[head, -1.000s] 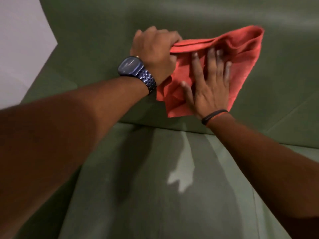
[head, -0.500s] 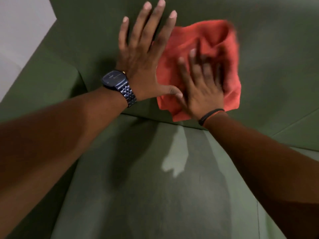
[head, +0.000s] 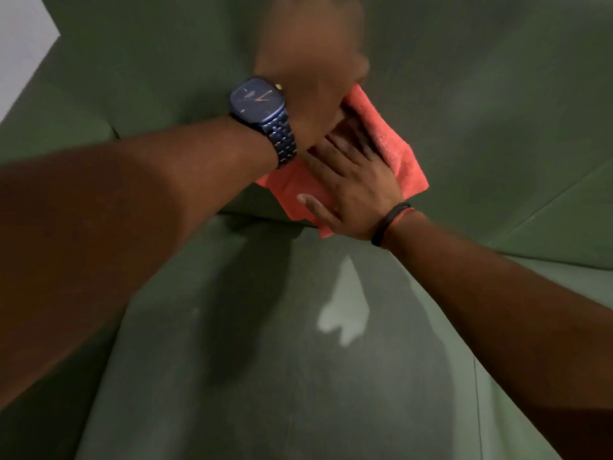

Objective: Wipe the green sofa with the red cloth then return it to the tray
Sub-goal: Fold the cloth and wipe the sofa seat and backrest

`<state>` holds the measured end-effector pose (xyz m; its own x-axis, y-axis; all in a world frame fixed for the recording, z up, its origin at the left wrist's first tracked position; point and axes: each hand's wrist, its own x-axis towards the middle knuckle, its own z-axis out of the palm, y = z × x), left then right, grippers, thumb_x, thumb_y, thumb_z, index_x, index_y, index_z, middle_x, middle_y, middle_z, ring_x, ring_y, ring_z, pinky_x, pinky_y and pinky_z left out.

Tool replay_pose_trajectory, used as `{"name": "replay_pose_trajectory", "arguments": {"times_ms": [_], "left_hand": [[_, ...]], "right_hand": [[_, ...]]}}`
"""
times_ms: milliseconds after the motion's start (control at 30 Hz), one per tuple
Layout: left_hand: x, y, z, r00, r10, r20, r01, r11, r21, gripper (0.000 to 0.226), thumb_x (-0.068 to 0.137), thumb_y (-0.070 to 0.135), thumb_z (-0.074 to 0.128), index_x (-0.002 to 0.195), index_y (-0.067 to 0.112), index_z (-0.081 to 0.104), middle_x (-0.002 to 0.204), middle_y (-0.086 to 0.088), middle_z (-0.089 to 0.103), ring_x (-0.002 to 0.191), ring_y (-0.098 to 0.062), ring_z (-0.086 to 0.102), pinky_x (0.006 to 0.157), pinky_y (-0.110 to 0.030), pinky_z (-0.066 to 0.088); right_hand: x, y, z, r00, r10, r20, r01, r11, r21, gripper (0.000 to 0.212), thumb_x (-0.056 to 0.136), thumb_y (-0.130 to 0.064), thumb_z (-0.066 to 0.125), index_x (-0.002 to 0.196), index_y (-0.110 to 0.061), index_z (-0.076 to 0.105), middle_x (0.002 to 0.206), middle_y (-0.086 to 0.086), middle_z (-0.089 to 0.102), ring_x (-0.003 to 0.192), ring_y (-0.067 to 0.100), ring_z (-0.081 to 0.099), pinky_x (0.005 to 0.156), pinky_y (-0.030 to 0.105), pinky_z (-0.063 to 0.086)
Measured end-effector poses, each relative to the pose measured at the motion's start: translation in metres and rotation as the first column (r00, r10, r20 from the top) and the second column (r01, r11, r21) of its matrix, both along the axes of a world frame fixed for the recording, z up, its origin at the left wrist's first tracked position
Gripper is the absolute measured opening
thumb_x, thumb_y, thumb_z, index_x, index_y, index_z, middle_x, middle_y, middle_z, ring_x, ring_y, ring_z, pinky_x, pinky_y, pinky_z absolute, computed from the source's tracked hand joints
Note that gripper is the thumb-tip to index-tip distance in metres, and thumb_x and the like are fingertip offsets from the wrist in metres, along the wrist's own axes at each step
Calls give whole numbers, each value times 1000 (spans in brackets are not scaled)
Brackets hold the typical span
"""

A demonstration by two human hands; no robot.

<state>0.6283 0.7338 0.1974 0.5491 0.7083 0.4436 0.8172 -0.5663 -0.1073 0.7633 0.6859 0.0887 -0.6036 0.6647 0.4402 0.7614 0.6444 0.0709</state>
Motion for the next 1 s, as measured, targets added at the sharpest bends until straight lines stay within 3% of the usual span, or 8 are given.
{"name": "replay_pose_trajectory", "arguments": {"times_ms": [67,200,333,467,600,767,900,1000], "left_hand": [[-3,1,-4,1000,-25,-1,25,999,-31,23,80,27,48,94,16,63,106,-4,60,104,-31,45,84,-46,32],[2,-7,-4,995,-64,76,69,995,-67,23,81,36,51,91,19,64,96,-3,68,100,-31,48,84,-45,33],[19,-32,-1,991,-102,88,111,989,-98,25,77,38,53,89,21,66,90,-3,69,99,-32,52,85,-47,34],[55,-72,2,994,-92,57,98,987,-126,28,77,46,60,85,21,68,84,-5,70,96,-33,53,86,-50,33],[131,-121,-1,990,-78,-115,58,985,-163,29,74,45,70,71,17,66,76,-8,68,88,-35,53,82,-49,33],[268,-187,-28,981,-68,-184,12,958,-287,24,79,44,65,78,20,66,82,-1,70,92,-30,55,82,-42,35],[363,-236,-38,990,-103,-98,69,951,-301,8,76,25,62,79,18,64,85,-3,69,91,-31,55,83,-44,34],[413,-265,-43,991,-137,-1,134,969,-208,10,72,18,59,81,16,62,86,-7,67,89,-33,52,84,-46,33]], "right_hand": [[14,-5,2,993,25,-115,-8,990,142,44,90,-32,57,127,-8,53,135,20,50,126,37,46,107,46,31],[43,-12,10,812,-394,-430,478,872,105,62,78,-45,73,125,-15,46,126,15,49,119,34,42,92,44,35],[67,-23,19,848,-344,-403,341,937,-80,39,78,-42,74,88,-6,63,94,19,62,88,37,57,70,40,41],[117,-57,25,817,-311,-485,126,918,-376,31,83,-30,72,83,-4,56,71,11,58,69,34,55,61,38,38],[207,-105,49,875,-303,-378,36,819,-573,38,74,-46,77,74,-17,52,61,-3,48,62,23,46,57,36,32],[341,-180,75,943,-327,-63,199,706,-680,57,60,-74,64,70,-20,53,67,0,58,67,25,53,57,33,39],[439,-229,85,935,-329,131,331,680,-654,21,76,-30,75,86,-17,62,87,9,63,86,34,59,67,32,41],[492,-272,78,886,-460,55,435,787,-438,18,78,-15,68,93,-10,59,94,19,55,80,40,57,66,44,49]]}}
